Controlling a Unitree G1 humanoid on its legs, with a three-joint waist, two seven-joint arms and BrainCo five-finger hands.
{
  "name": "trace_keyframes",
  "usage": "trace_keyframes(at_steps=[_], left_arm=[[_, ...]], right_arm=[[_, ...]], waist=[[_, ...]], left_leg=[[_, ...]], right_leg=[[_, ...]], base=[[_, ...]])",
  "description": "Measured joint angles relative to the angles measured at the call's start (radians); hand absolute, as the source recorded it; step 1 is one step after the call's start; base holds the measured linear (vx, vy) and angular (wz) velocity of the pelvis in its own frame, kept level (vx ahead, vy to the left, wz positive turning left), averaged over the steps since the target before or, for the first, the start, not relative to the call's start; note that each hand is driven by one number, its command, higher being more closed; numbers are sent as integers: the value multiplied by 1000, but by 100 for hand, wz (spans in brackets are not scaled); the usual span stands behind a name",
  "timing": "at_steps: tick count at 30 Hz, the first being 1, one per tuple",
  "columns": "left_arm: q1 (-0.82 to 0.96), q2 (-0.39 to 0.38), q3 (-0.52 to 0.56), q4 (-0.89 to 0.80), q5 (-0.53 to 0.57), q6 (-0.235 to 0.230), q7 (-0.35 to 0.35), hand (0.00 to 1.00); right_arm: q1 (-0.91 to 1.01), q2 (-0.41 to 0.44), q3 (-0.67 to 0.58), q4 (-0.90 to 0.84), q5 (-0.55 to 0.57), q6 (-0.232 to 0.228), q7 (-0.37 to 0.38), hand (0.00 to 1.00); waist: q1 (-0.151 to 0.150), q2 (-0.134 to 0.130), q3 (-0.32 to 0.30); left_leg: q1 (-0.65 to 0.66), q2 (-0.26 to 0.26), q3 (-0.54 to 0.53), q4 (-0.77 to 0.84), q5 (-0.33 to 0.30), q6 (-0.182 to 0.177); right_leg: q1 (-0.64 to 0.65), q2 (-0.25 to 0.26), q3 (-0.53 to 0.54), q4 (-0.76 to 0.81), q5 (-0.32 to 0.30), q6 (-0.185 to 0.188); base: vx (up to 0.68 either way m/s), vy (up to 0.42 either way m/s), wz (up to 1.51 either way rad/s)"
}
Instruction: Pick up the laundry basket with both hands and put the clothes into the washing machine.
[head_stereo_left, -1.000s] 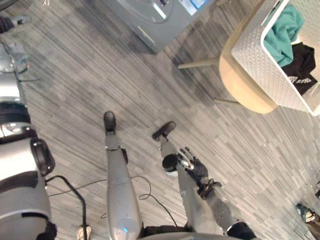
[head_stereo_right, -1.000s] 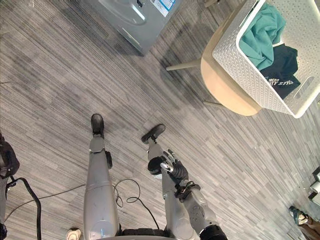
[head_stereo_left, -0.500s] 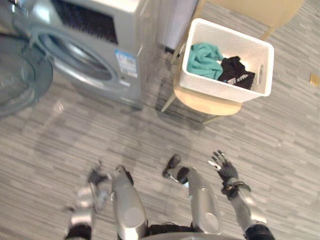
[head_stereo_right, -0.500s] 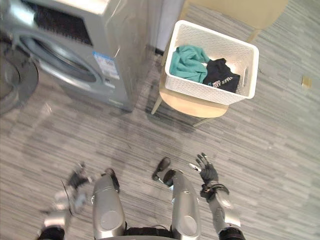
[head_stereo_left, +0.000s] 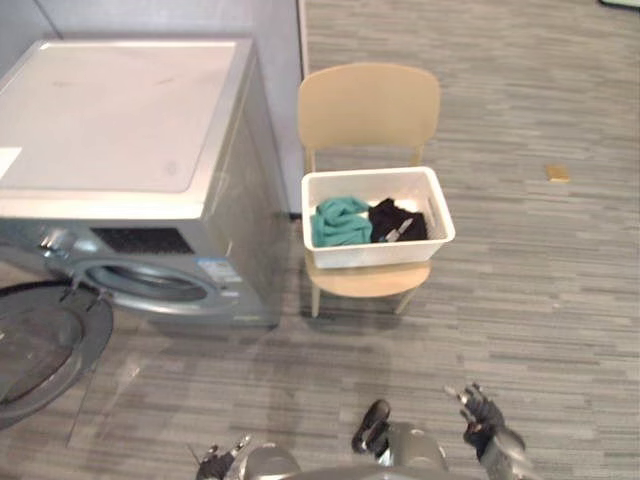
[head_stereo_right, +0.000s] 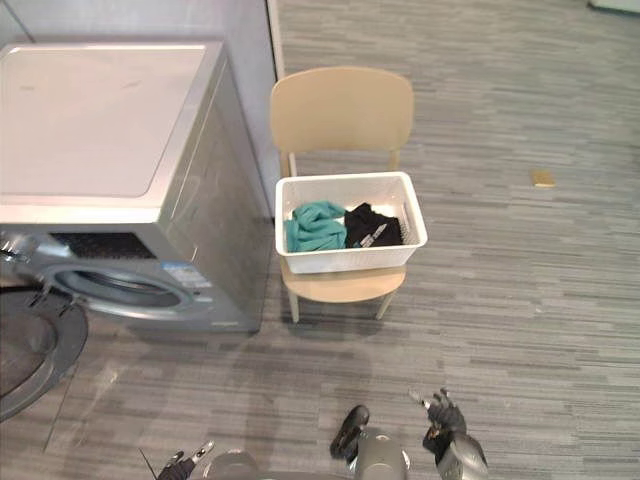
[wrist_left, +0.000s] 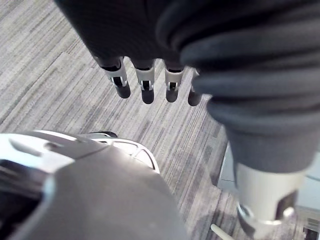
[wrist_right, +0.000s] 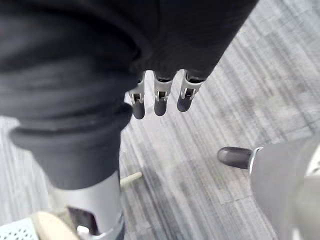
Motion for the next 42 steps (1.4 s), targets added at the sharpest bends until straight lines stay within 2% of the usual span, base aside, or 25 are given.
trace_keyframes(at_steps=[2,4,5,6,7,8,9,10,11,12,13,16,19,22,23,31,34,39,40,42], left_arm=[[0,-3,56,0,-39,-2,15,0],[0,-11,71,-1,-58,-2,18,0],[0,-13,70,1,-84,-8,20,0],[1,-21,69,0,-102,-13,20,0],[1,-25,69,0,-110,-14,20,0],[0,-31,67,-1,-121,-15,20,0],[2,-35,66,0,-125,-17,20,0],[3,-37,66,0,-127,-16,20,0],[7,-46,66,6,-129,-13,20,0],[9,-51,66,10,-129,-14,19,0],[9,-49,64,19,-129,-14,19,0],[5,-32,59,28,-128,-13,19,0],[11,-31,60,40,-125,-12,18,0],[10,-30,60,42,-117,-12,18,0],[2,-11,50,70,-117,-14,18,0],[2,-10,50,68,-116,-14,18,0],[2,-13,50,67,-115,-12,19,0],[2,-23,51,59,-115,-12,21,0],[2,-33,51,56,-115,-14,21,0],[2,-32,50,56,-114,-14,21,0]], right_arm=[[7,15,16,26,-31,8,4,0],[3,12,21,40,-46,7,4,0],[2,2,46,57,-46,7,3,0],[2,-6,52,68,-46,7,2,0],[1,-10,53,78,-46,5,1,0],[1,-14,51,97,-46,6,0,0],[-2,-14,49,115,-46,6,-1,0],[-5,-14,45,124,-46,7,-1,0],[-1,-15,35,127,-46,8,-1,0],[-2,-15,31,127,-46,8,-2,0],[0,-5,31,126,-46,8,-2,0],[11,29,14,124,-46,8,-6,0],[41,45,-7,122,-60,8,-25,0],[33,50,-7,122,-99,9,-44,0],[3,58,-3,162,-162,12,-49,0],[-2,58,-5,161,-162,12,-51,0],[0,50,-31,162,-158,13,-72,0],[6,47,-63,160,-143,17,-88,0],[4,43,-75,159,-139,19,-89,0],[9,37,-91,158,-132,26,-88,0]], waist=[[3,-14,-22],[5,-18,-23],[14,-25,-21],[18,-22,-23],[19,-18,-25],[23,-16,-26],[27,-13,-28],[28,-9,-29],[26,15,-38],[26,23,-43],[24,28,-57],[21,-6,-56],[24,-8,-61],[24,-2,-62],[21,-16,-37],[6,-18,-24],[0,-10,-9],[1,6,4],[1,14,12],[-1,13,20]], left_leg=[[8,17,15,27,35,2],[-2,24,11,95,60,22],[-32,24,-45,190,48,43],[-53,4,-118,225,2,60],[-70,-17,-165,234,-29,57],[-95,-61,-237,221,-74,55],[-108,-88,-266,166,-85,64],[-110,-93,-268,122,-84,64],[-104,-93,-268,-16,-68,59],[-100,-95,-264,-52,-75,59],[-66,-120,-252,-122,-88,63],[-49,-187,-230,-186,-77,83],[-14,-241,-237,-207,-76,85],[-13,-263,-253,-209,-76,85],[15,-296,-305,-275,-63,107],[15,-295,-276,-278,-64,109],[15,-294,-253,-280,-64,109],[14,-293,-227,-286,-59,115],[10,-293,-229,-270,-59,115],[-13,-301,-241,-230,-66,126]], right_leg=[[42,60,39,-121,56,-18],[68,67,75,-157,67,-19],[97,62,108,-181,74,-14],[107,55,122,-186,76,-12],[114,50,127,-188,78,-9],[131,38,140,-199,84,1],[138,29,149,-205,93,13],[141,28,152,-208,97,20],[141,38,156,-224,108,40],[141,42,161,-234,112,50],[145,32,168,-268,126,73],[144,-30,146,-282,163,118],[172,-73,142,-281,183,143],[175,-92,138,-277,188,152],[200,-107,91,-282,191,155],[182,-108,103,-281,195,160],[172,-118,105,-277,201,159],[160,-137,18,-247,209,158],[157,-151,-20,-212,206,156],[146,-203,-98,-113,164,152]], base=[[104,-52,-62],[115,45,-54],[129,109,-53],[91,118,-46],[72,152,-29],[53,177,-24],[40,190,-24],[-8,293,-28],[-34,295,-23],[-15,386,-26],[14,278,-13],[53,289,-2],[86,221,9],[50,85,5],[0,0,0],[-3,-1,-8],[-23,-7,-14],[-8,4,0],[-34,24,31],[-39,68,62]])
